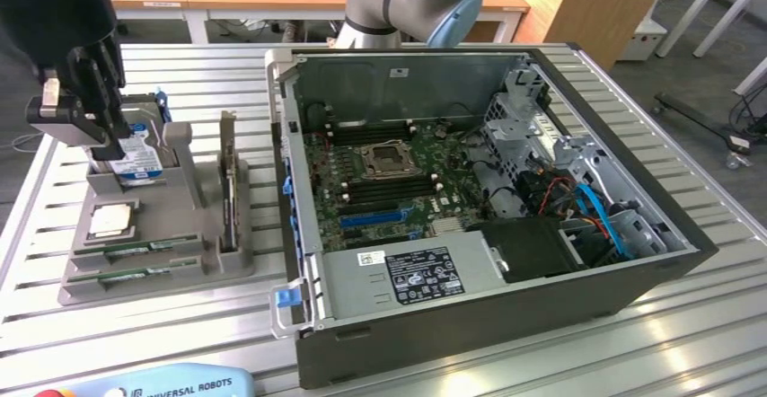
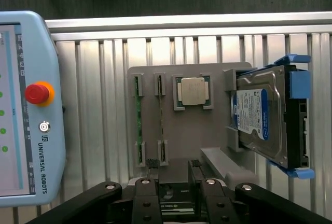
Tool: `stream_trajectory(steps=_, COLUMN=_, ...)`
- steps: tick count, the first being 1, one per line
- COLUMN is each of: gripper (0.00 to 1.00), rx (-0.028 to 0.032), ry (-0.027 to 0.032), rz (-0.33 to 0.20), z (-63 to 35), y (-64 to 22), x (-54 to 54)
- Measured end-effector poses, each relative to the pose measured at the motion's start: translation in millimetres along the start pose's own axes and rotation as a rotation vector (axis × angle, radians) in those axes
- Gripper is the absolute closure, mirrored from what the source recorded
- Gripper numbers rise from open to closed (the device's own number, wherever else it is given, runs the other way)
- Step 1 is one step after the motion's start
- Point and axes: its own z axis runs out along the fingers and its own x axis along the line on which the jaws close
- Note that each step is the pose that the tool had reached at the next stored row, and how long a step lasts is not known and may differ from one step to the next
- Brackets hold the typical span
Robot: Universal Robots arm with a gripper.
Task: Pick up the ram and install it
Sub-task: 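Pick up the ram and move it above insertion slot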
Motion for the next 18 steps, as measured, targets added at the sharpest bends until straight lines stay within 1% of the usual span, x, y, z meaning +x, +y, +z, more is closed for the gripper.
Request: stream_trajectory(steps=18, gripper=0.64, rx=-0.0001, ry=0.0001, rz=0.000, z=14.3, y=-0.6, x=0.2)
